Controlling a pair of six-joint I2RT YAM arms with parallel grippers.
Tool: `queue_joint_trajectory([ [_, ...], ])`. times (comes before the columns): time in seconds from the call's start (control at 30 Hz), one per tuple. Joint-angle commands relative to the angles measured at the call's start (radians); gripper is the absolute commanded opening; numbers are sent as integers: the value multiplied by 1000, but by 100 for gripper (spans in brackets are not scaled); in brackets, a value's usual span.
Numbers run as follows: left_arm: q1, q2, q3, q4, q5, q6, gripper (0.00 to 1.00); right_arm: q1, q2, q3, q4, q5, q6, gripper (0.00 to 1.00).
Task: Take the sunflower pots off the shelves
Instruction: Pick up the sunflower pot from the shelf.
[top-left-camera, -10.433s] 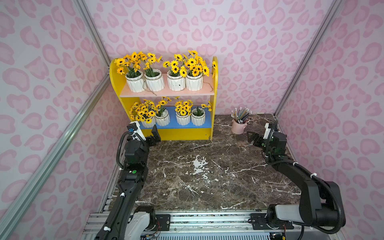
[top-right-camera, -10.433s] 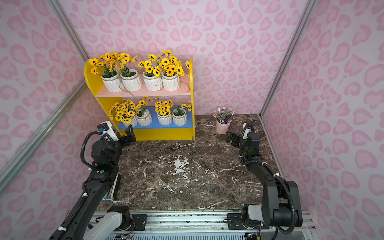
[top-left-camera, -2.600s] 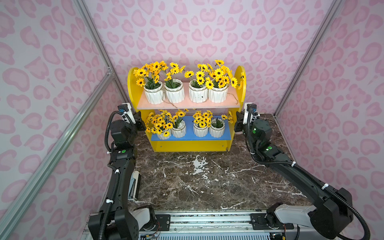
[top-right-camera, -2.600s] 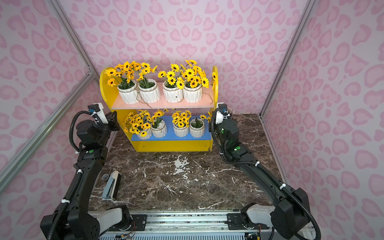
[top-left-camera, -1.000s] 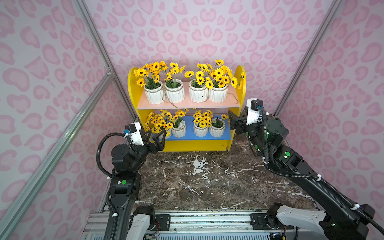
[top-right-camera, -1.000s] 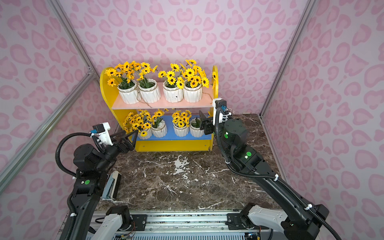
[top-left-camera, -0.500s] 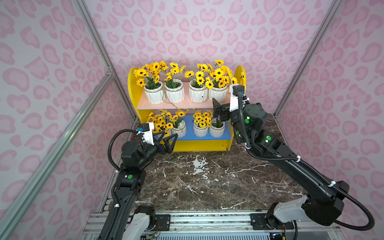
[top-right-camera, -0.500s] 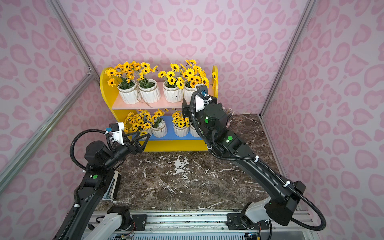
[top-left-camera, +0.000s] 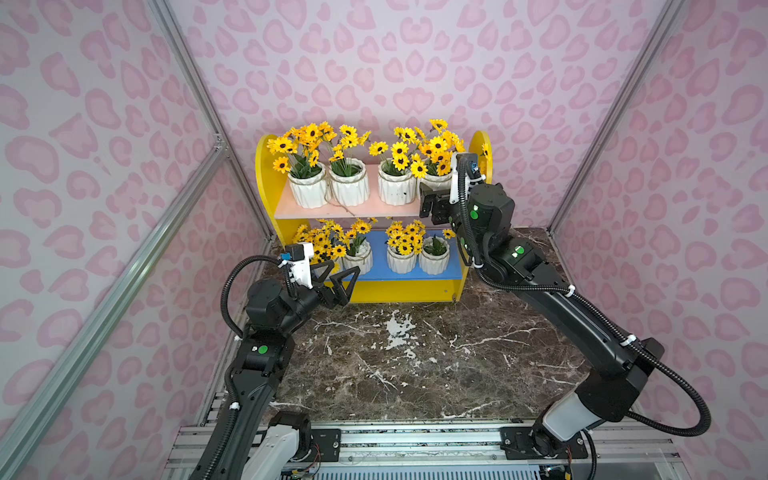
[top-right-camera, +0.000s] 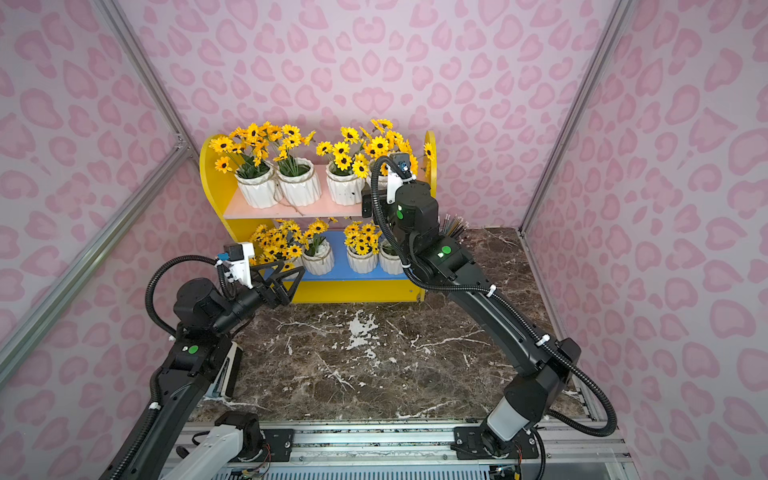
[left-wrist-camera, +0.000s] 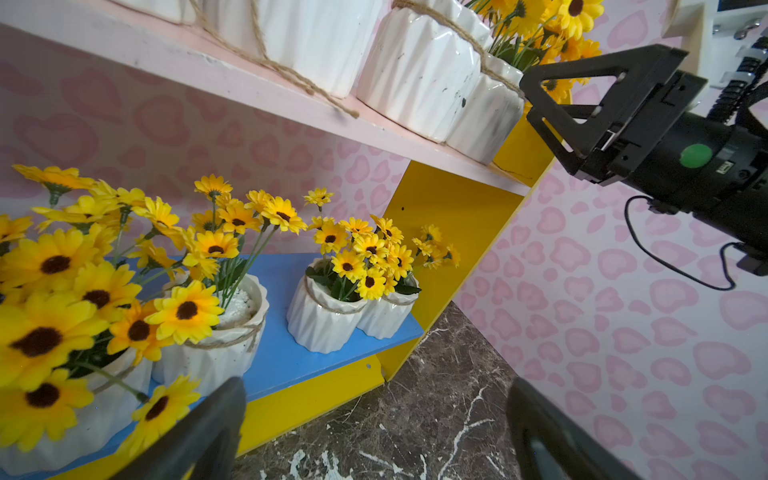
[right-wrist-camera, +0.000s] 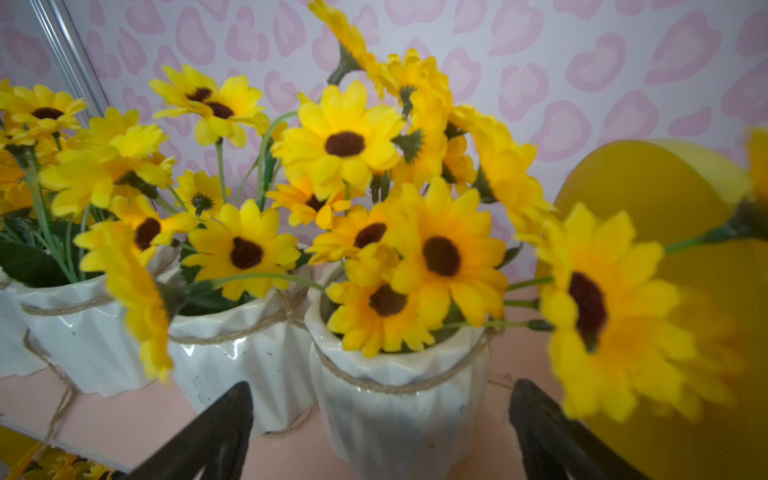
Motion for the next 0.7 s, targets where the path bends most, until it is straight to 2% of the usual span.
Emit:
queue_joint_trajectory([
  [0.0,-1,3,7,47,-1,12,100,-16,9,26,-16,-22,37,99],
  [0.5,-2,-1,7,42,-8,18,100,-30,95,120,-33,-34,23,98],
  [0.67,-2,1,9,45,-10,19,100,-30,125,154,-47,9,8,99],
])
